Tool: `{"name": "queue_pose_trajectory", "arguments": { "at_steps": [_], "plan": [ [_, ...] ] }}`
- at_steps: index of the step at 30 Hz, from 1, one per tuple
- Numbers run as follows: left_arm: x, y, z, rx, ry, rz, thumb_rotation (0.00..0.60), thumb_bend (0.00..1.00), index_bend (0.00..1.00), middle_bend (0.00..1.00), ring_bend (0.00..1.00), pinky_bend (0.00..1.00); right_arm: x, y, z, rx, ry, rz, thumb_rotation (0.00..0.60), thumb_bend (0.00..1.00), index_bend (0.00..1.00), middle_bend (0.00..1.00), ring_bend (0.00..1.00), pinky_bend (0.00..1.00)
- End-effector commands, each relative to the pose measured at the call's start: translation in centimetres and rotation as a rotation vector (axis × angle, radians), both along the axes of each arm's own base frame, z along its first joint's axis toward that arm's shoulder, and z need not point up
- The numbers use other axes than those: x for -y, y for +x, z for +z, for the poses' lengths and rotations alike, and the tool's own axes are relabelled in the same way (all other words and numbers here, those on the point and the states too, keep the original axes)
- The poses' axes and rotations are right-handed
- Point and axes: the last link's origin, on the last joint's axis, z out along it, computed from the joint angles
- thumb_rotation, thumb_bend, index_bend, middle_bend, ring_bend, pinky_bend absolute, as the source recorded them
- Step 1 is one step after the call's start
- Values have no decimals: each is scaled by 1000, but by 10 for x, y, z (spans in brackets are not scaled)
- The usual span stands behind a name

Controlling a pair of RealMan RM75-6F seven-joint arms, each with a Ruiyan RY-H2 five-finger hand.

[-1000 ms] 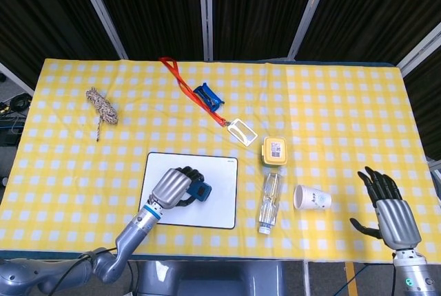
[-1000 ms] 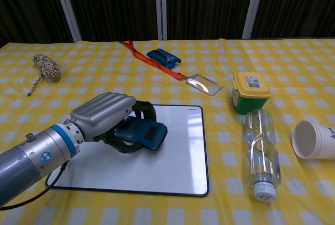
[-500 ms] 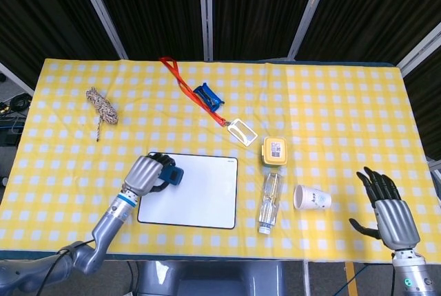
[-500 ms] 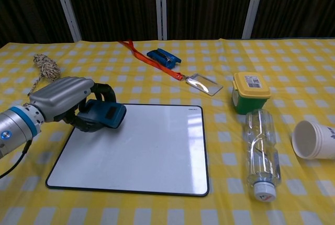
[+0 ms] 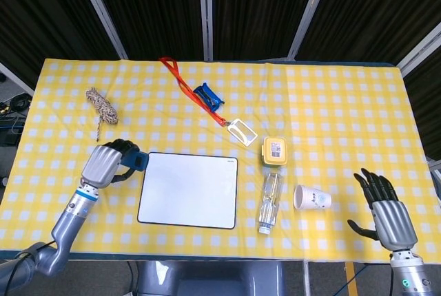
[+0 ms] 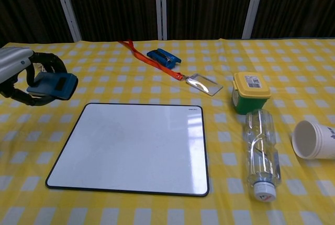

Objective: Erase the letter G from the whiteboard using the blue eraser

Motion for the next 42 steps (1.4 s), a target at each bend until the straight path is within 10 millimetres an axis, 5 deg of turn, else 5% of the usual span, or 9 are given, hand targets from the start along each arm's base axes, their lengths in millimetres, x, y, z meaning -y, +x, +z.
{"name": "queue_pose_trajectory", "arguments": {
  "at_steps": [1,13,19,25,30,42],
  "plan": [
    [13,-15,5,-24,11,59,600,576,783,595,545,523,0,0,-1,-3,0,2,600,72,24,0,0,0],
    [32,-31,-16,-88,-8,228,600,566,692,528,511,478,-3,3,-4,-14,4,9,600,71,24,0,0,0],
    [36,-29,-28,-75,-39,249,600,491,518,302,337,399,-3,2,-3,-12,2,7,600,71,23,0,0,0],
    [45,-29,-28,-33,-48,313,600,361,227,14,56,139,-2,2,-3,-10,0,8,600,72,24,0,0,0],
    [52,-28,-19,17,-36,345,600,281,31,0,0,4,-3,2,-5,-14,6,11,600,72,24,0,0,0],
    [77,-27,21,83,43,281,600,230,0,0,0,0,-3,2,-6,-24,6,15,600,72,24,0,0,0]
  ]
}}
